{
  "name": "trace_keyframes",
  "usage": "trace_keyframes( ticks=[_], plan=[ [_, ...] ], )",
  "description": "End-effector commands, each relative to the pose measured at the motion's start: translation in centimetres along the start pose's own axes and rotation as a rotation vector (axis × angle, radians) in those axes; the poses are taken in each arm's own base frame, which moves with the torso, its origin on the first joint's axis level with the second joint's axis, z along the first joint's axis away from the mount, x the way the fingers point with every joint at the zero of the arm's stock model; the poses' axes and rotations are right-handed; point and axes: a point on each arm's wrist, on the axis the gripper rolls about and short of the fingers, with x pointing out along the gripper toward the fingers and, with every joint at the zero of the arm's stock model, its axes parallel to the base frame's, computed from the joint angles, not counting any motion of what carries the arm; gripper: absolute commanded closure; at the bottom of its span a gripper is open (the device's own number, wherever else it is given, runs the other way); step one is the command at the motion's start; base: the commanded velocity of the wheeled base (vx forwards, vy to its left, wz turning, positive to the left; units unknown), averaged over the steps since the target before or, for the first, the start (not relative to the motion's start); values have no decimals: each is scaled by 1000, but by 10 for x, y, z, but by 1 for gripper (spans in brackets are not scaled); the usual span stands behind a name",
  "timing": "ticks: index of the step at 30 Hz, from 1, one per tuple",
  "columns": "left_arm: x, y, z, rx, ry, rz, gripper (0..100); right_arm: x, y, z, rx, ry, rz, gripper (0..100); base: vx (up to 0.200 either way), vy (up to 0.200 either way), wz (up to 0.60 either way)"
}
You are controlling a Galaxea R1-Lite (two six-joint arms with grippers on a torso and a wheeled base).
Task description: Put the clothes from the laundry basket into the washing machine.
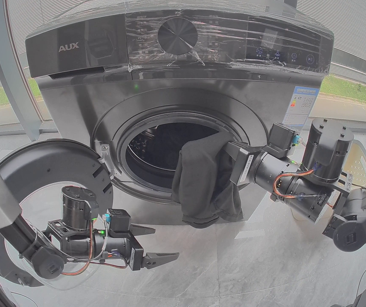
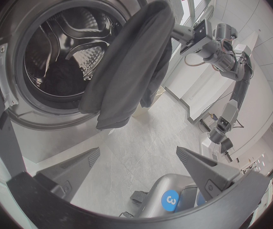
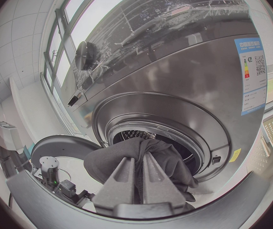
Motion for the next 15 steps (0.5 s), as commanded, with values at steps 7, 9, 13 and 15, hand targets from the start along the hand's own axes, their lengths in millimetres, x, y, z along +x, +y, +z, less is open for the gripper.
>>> trace_keyframes(
  ticks=[7, 9, 13, 15],
  plan=[
    [44, 25, -10, -18, 6, 0, 0, -3, 7, -2, 4, -4, 32, 100, 0, 0, 0],
    [51, 30, -11, -19, 5, 9, 0, -3, 9, -2, 16, -7, 41, 100, 0, 0, 0],
    [64, 38, -14, -7, -18, 13, 0, -4, 14, -4, 38, -1, 55, 100, 0, 0, 0],
    [68, 40, -18, -10, -22, 21, 0, -5, 16, -4, 40, -2, 62, 100, 0, 0, 0]
  ],
)
